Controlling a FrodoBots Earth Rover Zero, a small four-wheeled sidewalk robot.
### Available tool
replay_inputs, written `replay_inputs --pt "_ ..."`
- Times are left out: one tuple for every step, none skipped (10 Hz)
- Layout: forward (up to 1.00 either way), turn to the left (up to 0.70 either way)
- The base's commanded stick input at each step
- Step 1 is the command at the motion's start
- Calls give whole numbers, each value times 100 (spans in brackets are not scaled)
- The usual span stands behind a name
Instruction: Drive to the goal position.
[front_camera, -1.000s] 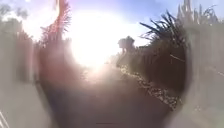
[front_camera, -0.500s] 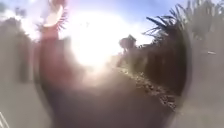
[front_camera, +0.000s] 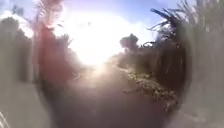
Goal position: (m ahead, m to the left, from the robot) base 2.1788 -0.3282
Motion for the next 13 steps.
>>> replay_inputs --pt "100 0" --pt "100 0" --pt "100 0" --pt "100 0" --pt "100 0" --pt "100 0" --pt "100 0" --pt "100 0" --pt "100 0" --pt "100 0" --pt "100 0" --pt "100 0" --pt "100 0"
